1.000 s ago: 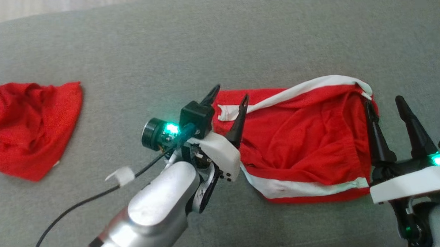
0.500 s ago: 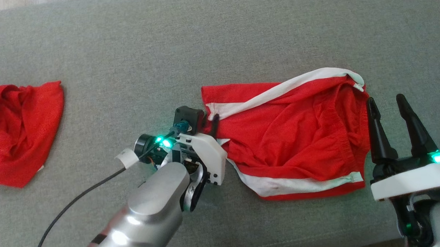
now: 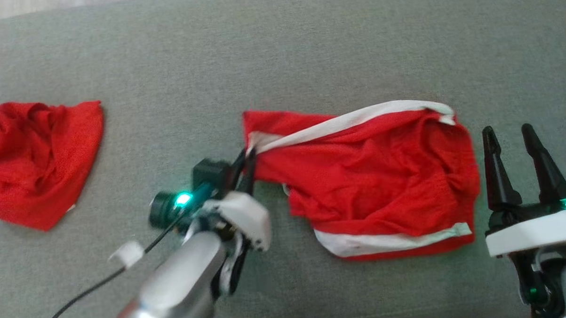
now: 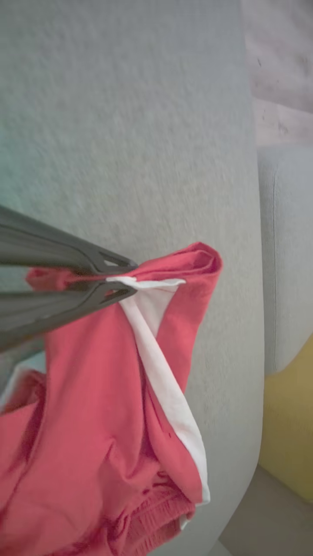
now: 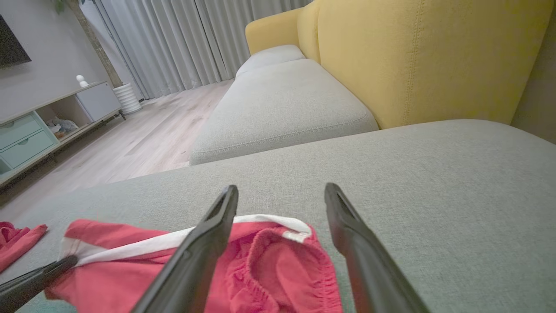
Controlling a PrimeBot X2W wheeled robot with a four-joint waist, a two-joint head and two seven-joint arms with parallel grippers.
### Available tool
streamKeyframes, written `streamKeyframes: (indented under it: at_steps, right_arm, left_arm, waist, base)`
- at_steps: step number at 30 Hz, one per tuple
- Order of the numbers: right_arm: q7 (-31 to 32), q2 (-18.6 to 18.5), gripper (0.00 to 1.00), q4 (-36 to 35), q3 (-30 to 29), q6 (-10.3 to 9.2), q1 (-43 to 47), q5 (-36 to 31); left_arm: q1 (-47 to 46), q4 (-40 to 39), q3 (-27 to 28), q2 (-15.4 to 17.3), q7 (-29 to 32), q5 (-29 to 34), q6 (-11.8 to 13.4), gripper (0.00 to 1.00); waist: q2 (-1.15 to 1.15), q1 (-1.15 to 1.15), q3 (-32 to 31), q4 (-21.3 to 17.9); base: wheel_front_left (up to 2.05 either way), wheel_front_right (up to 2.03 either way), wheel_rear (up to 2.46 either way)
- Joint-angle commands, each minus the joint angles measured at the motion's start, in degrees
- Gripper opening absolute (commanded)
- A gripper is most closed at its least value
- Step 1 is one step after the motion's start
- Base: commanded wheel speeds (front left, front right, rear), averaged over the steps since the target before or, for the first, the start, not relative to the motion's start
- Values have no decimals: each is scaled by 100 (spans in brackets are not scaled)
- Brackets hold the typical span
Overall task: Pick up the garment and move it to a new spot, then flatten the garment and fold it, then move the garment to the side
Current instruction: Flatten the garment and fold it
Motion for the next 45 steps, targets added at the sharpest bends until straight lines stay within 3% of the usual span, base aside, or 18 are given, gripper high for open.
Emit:
streamKeyframes:
  at_steps: [1,7,10,11,12,18,24,34,45]
  right_arm:
    - [29,-8,100,-181,55,-4,-15,-4]
    - [99,-39,100,-150,-48,-4,3,-54]
    - [138,-57,100,-166,-84,-4,-10,-78]
    - [155,-71,100,-170,-77,-4,-22,-86]
    - [168,-88,100,-176,-63,-4,-37,-95]
    - [291,-135,100,-300,-39,-4,-78,-225]
    - [452,-105,100,-496,-109,-4,-43,-350]
    - [611,-75,100,-655,-125,-4,87,-458]
    - [696,-45,100,-719,-121,-4,133,-471]
  left_arm:
    - [91,-385,265,260,-71,-39,142,0]
    - [802,-1350,425,759,-19,-124,592,0]
    - [1072,-1700,455,897,14,-202,679,0]
    - [1124,-1761,444,901,10,-232,649,25]
    - [1166,-1806,447,891,-21,-259,631,100]
    - [1201,-1927,588,868,-683,1,807,100]
    - [1178,-2163,1143,1189,-1328,389,1030,100]
    - [1623,-2657,1964,1920,-1410,661,982,100]
    - [1850,-2793,2062,2006,-1395,490,902,100]
  waist:
    - [0,0,-23,73]
    - [0,0,-30,216]
    - [0,0,-30,300]
    - [0,0,-33,313]
    - [0,0,-39,323]
    - [0,0,-144,354]
    - [0,0,-234,410]
    - [0,0,-387,404]
    - [0,0,-395,397]
  base:
    - [0,0,0]
    - [0,0,0]
    - [0,0,0]
    - [0,0,0]
    - [0,0,0]
    - [0,0,0]
    - [0,0,0]
    - [0,0,0]
    - [0,0,0]
